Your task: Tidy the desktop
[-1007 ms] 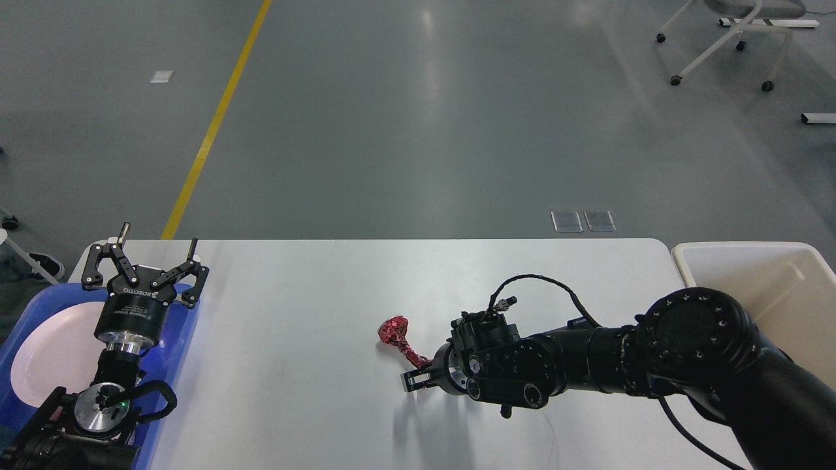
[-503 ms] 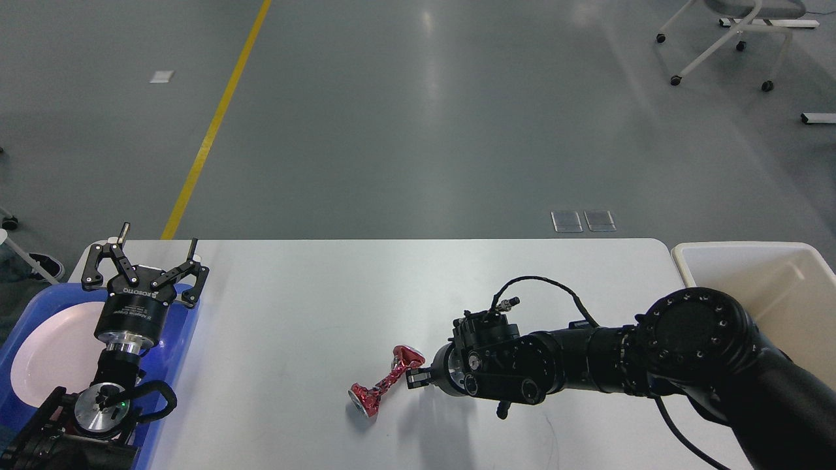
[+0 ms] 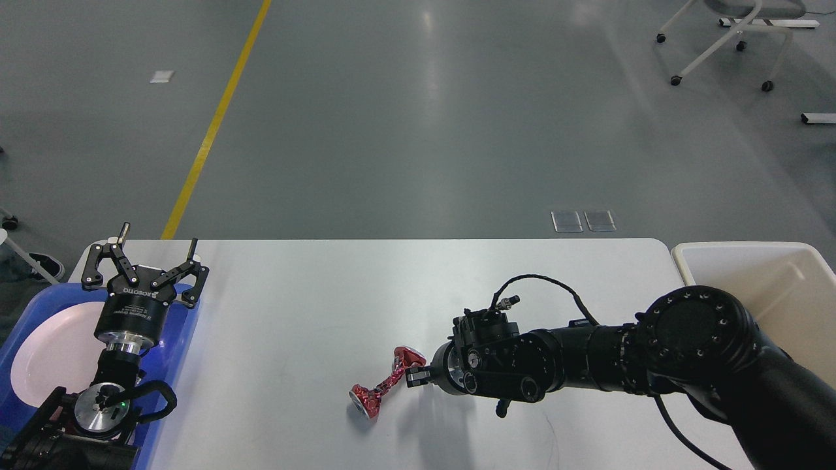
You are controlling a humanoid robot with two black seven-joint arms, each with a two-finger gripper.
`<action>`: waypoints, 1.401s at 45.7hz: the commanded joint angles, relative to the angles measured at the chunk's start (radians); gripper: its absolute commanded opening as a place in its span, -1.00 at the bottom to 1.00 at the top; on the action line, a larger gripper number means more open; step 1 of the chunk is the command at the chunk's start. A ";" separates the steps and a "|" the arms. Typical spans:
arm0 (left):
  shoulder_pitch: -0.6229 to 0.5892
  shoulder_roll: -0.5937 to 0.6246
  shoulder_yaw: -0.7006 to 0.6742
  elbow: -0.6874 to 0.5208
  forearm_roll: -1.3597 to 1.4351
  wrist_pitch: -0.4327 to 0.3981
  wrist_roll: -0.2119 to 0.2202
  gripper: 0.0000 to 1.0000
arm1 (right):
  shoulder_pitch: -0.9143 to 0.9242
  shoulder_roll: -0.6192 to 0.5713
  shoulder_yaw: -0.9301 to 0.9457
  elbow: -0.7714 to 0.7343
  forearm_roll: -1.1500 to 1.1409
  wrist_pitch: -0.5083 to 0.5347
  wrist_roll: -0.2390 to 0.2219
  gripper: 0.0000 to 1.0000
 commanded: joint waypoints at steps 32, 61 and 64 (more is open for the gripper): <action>0.000 0.000 0.000 0.000 0.000 0.000 -0.001 0.93 | 0.537 -0.271 -0.055 0.388 0.273 0.412 0.008 1.00; 0.000 0.000 0.000 0.000 0.000 0.000 -0.001 0.93 | 1.293 -0.379 -0.443 0.736 0.776 0.599 -0.187 1.00; 0.000 0.000 0.000 0.000 0.000 0.000 0.001 0.93 | 1.330 -0.373 -0.472 0.746 0.792 0.601 -0.187 1.00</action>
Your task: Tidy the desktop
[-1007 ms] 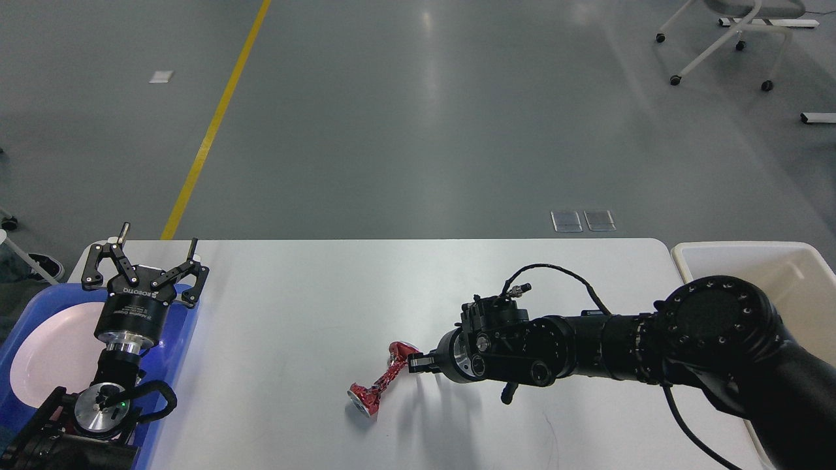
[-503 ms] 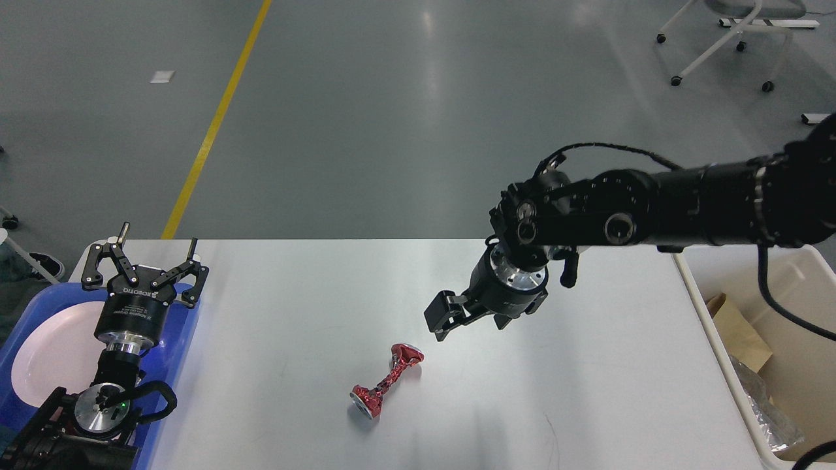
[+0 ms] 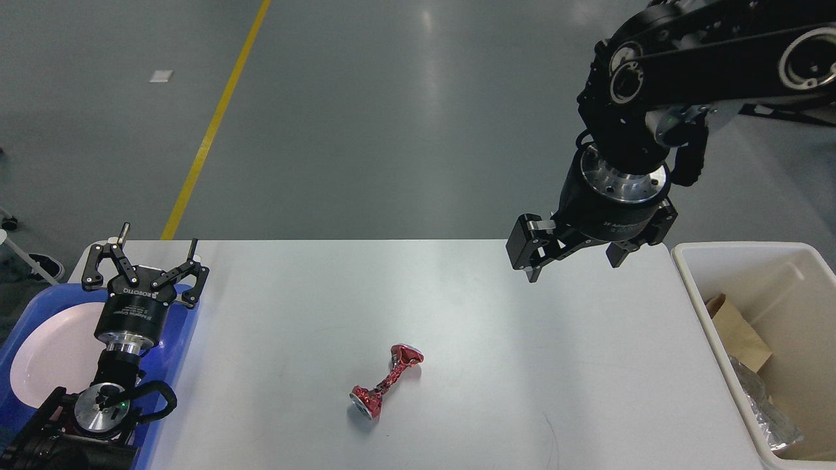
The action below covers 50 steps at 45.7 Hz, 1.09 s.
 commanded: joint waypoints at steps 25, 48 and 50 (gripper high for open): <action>0.000 0.000 0.000 0.000 0.000 0.000 0.001 0.93 | -0.163 0.097 0.032 -0.057 0.404 -0.176 -0.001 1.00; 0.000 0.000 0.000 0.000 0.000 0.000 -0.001 0.93 | -0.872 0.247 0.421 -0.409 0.550 -0.627 0.005 1.00; 0.000 0.000 0.000 0.000 0.000 0.000 -0.001 0.93 | -0.920 0.289 0.423 -0.475 0.538 -0.629 0.005 1.00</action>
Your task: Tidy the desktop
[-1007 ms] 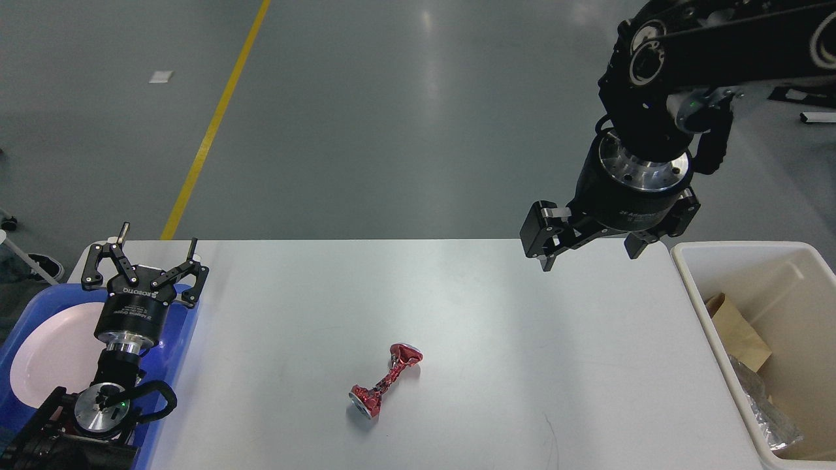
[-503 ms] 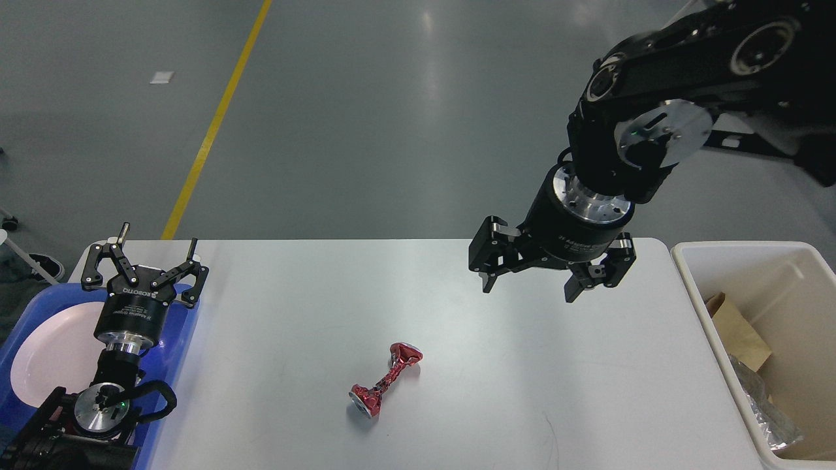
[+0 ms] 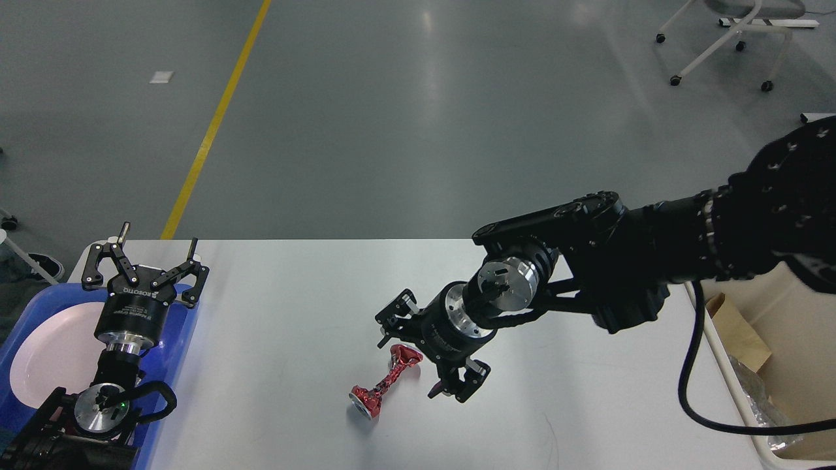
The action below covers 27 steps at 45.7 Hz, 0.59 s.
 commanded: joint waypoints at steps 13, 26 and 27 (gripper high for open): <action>0.000 0.000 0.000 0.000 0.000 0.000 -0.001 0.93 | -0.348 0.176 0.074 -0.410 -0.141 -0.021 0.013 0.98; 0.000 0.000 0.000 0.000 0.000 0.000 -0.001 0.93 | -0.506 0.169 0.241 -0.488 -0.316 -0.023 0.018 0.94; 0.000 0.000 0.000 0.000 0.000 0.000 -0.001 0.93 | -0.520 0.169 0.264 -0.496 -0.319 -0.023 0.018 0.94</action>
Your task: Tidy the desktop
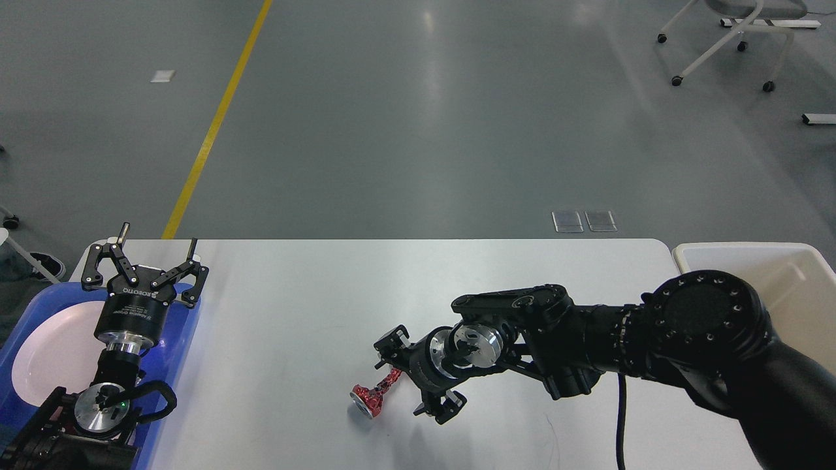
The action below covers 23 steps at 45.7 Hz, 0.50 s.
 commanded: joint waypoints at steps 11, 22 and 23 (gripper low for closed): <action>0.000 0.000 0.000 0.000 0.000 0.000 0.000 0.93 | -0.138 -0.006 0.183 -0.099 -0.100 0.000 0.022 0.87; 0.000 0.000 0.000 0.000 0.000 0.000 0.000 0.93 | -0.196 -0.007 0.200 -0.125 -0.149 -0.002 0.119 0.80; 0.000 0.000 0.000 0.000 0.000 0.000 0.000 0.93 | -0.196 -0.007 0.203 -0.125 -0.149 -0.002 0.128 0.80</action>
